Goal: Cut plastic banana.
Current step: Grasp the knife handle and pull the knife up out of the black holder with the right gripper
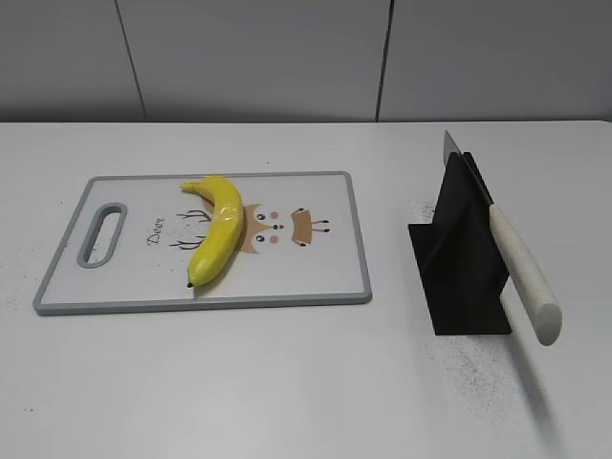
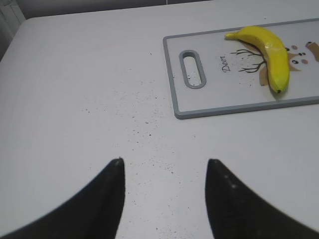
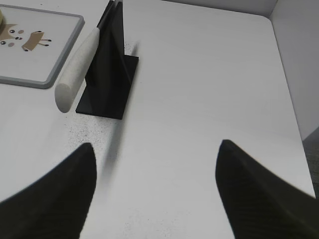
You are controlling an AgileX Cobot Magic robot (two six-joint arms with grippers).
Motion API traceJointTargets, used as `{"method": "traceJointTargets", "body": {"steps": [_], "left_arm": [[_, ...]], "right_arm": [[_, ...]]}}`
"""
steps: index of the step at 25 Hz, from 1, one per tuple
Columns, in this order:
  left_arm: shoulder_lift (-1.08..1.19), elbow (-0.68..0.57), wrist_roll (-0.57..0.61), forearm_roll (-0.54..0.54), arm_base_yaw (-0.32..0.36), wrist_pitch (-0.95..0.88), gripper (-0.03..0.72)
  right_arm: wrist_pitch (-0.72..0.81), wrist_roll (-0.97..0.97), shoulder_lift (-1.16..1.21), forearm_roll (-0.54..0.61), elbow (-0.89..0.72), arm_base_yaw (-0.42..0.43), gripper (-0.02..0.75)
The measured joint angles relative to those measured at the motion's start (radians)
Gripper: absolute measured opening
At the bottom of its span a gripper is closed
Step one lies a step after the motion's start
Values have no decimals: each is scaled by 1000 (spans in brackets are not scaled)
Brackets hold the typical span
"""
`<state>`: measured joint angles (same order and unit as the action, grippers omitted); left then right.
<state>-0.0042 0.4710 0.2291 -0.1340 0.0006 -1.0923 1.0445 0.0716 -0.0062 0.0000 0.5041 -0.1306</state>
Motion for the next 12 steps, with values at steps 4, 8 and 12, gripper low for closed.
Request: {"method": "traceJointTargets", "body": {"steps": [4, 8, 12], "left_arm": [[0, 0, 0, 0, 0, 0, 488], [0, 0, 0, 0, 0, 0, 488], [0, 0, 0, 0, 0, 0, 488]], "right_arm": [[0, 0, 0, 0, 0, 0, 563], [0, 0, 0, 0, 0, 0, 563], [0, 0, 0, 0, 0, 0, 563]]}}
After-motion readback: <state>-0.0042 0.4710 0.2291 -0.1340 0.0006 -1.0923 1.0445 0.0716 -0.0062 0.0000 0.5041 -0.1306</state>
